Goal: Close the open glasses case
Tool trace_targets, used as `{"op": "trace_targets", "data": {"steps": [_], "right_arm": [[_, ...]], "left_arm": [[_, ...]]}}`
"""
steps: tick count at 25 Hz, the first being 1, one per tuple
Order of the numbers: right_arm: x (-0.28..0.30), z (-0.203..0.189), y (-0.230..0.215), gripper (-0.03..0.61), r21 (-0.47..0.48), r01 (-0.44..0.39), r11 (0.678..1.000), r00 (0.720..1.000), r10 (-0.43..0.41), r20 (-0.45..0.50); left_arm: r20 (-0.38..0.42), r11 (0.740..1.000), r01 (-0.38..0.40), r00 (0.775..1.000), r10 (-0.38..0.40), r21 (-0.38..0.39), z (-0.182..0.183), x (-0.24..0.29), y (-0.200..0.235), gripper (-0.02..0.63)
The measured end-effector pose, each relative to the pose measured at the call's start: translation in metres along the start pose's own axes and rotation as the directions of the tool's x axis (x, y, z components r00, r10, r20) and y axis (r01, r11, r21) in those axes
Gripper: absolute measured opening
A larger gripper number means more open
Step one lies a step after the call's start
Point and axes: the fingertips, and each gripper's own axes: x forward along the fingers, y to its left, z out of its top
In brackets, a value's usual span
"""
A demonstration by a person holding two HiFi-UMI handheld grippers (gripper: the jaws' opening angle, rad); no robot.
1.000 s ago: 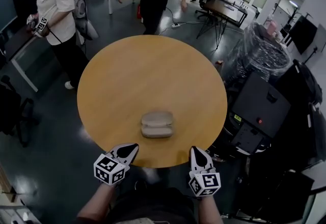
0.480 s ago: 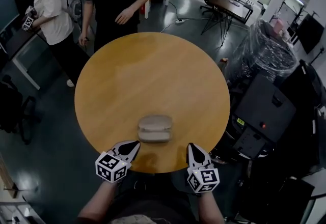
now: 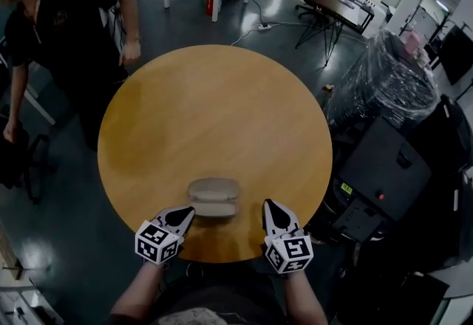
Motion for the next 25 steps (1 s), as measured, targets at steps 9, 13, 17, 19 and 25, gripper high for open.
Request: {"op": "trace_targets", "data": {"steps": [9, 13, 17, 19, 25], "right_arm": [[0.04, 0.001, 0.0, -0.011, -0.006, -0.079, 0.997, 0.996, 0.079, -0.031], [0.056, 0.001, 0.012, -0.011, -0.01, -0.115, 0.993, 0.992, 0.115, -0.043], [0.065, -0.001, 0.022, -0.011, -0.019, -0.136, 0.991, 0.99, 0.135, -0.051], [0.069, -0.002, 0.028, -0.011, -0.022, -0.151, 0.988, 0.987, 0.149, -0.064], [0.092, -0.011, 0.044, -0.011, 0.0, -0.182, 0.983, 0.969, 0.179, -0.167]], "left_arm": [[-0.082, 0.998, -0.039, 0.996, 0.036, -0.041, -0.029, 0.01, 0.014, 0.008], [-0.081, 0.995, -0.044, 0.996, 0.037, -0.084, -0.038, 0.009, 0.018, 0.008], [-0.126, 0.996, -0.036, 0.992, 0.026, -0.084, -0.056, 0.01, 0.013, 0.008], [-0.136, 0.995, -0.033, 0.991, 0.02, -0.097, -0.065, 0.009, 0.012, 0.008], [-0.111, 0.993, -0.014, 0.994, 0.001, -0.119, -0.069, 0.008, 0.014, 0.008]]}}
